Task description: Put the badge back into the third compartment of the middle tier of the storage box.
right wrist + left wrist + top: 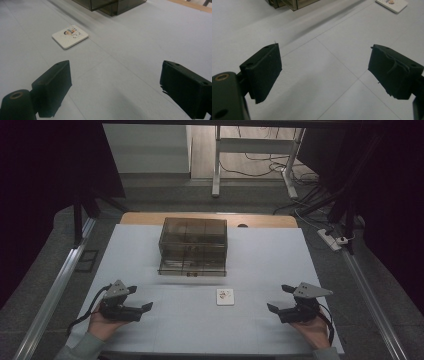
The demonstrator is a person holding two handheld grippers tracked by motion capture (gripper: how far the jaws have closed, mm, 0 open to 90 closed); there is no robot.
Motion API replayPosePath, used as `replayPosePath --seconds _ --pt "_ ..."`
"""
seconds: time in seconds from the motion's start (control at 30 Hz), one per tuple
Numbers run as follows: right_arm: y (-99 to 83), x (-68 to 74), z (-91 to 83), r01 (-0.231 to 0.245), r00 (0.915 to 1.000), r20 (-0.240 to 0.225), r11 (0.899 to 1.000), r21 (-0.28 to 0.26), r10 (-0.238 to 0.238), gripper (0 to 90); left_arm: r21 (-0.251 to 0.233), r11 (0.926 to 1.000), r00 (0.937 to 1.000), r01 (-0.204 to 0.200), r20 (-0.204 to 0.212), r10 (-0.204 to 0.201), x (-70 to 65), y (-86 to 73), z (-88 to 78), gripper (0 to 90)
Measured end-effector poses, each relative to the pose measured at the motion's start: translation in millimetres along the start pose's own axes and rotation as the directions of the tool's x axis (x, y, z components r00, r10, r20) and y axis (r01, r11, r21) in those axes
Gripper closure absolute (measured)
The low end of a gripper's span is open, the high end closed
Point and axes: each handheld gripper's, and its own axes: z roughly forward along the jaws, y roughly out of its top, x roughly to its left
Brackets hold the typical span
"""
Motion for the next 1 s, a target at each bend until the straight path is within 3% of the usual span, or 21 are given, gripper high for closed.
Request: replayPosePath --seconds 0.07,0.43,0.9,1.0 --pt "2.0 1.7 3.5 0.006 0.9995 -0.032 1.0 0.009 -0.006 9.9 -0.001 1.0 1.0 -0.004 0.006 0.004 -1.4 -0.8 -0.8 11.4" --pt "2.8 5.3 4.2 0.013 0.9994 -0.032 1.0 0.014 -0.013 10.3 -0.013 0.9999 1.0 0.007 0.003 -0.007 2.2 0.2 -1.1 11.7" --pt "5.3 7.7 2.3 -0.002 0.9996 -0.028 1.0 -0.024 0.002 10.6 -0.014 0.9999 0.9999 0.006 0.016 -0.006 2.4 0.0 0.0 12.1" --pt "6.7 7.9 3.3 -0.025 0.9985 -0.05 0.999 -0.044 0.023 10.8 -0.013 0.9999 0.9999 0.004 0.016 -0.004 2.2 -0.1 0.4 12.3"
